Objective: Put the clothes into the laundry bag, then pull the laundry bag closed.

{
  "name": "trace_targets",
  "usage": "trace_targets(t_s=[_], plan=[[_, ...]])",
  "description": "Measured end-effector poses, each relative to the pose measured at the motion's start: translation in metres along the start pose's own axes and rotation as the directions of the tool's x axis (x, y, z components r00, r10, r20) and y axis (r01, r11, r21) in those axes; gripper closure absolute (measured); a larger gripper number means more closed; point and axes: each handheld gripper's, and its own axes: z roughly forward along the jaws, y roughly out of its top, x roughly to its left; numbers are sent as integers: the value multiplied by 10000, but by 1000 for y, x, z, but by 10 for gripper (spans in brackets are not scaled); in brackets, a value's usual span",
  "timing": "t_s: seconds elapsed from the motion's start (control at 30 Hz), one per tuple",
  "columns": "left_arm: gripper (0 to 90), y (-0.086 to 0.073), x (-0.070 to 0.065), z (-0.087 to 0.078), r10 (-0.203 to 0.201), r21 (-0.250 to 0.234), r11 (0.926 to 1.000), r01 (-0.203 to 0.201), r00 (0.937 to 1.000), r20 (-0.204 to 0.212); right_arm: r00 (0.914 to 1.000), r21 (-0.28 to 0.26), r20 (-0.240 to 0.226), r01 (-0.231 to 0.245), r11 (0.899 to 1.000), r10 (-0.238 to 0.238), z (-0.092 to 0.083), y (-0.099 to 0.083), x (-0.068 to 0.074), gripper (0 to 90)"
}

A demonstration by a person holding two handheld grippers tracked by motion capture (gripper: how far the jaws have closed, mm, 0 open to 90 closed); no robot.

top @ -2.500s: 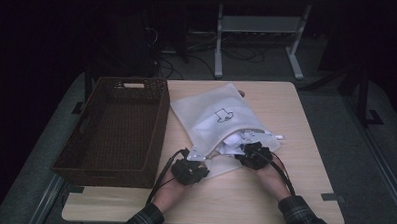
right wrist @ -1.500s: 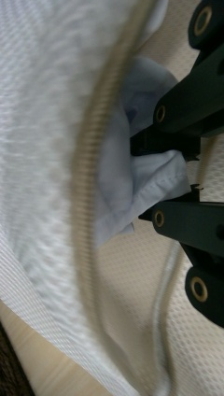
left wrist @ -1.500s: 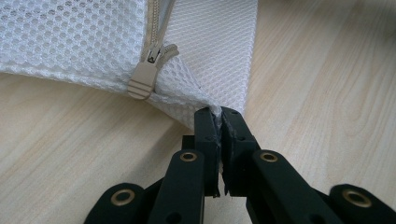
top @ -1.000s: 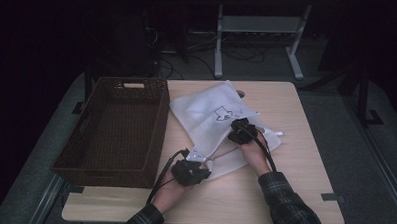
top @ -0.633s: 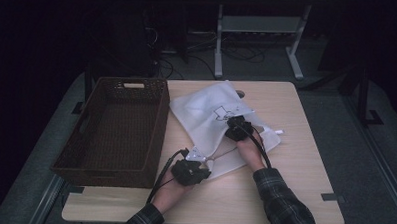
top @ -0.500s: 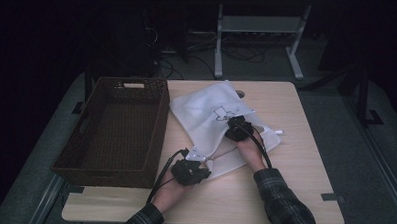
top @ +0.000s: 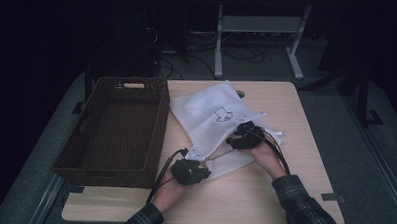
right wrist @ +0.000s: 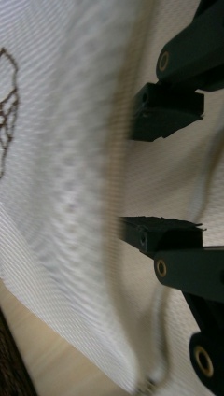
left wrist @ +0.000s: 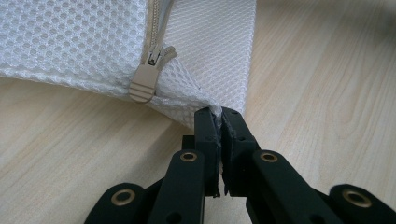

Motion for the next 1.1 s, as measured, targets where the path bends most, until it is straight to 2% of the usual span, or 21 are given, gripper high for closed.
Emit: trace_targets(t_s=[0.27,0.37,0.57,0.73,0.87,1.03,1.1], plan=[[862,0,0,0,46,-9,10000,-46,10000,-5,10000,13,-73,38,10000,-38,-31,-16,-2,459],[862,0,0,-1,50,-9,10000,-50,10000,-23,9998,-54,174,-36,10000,37,-47,-24,-9,446],[862,1,0,-1,70,11,10000,-69,10000,-35,9959,-327,662,-594,9977,615,-74,-48,-35,429],[862,1,0,-1,80,-3,10000,-80,10000,-46,9867,-407,1317,-903,9951,950,-89,-70,-63,416],[862,1,1,-1,88,5,10000,-88,10000,-28,9801,-448,1278,-1473,9881,1519,-90,-83,-82,392],[861,1,1,-1,68,-4,10000,-68,10000,-30,9803,-332,774,-1796,9832,1817,-76,-90,-91,388],[861,0,1,-1,65,-1,10000,-65,10000,-46,9792,-209,697,-1895,9817,1905,-70,-91,-93,424]])
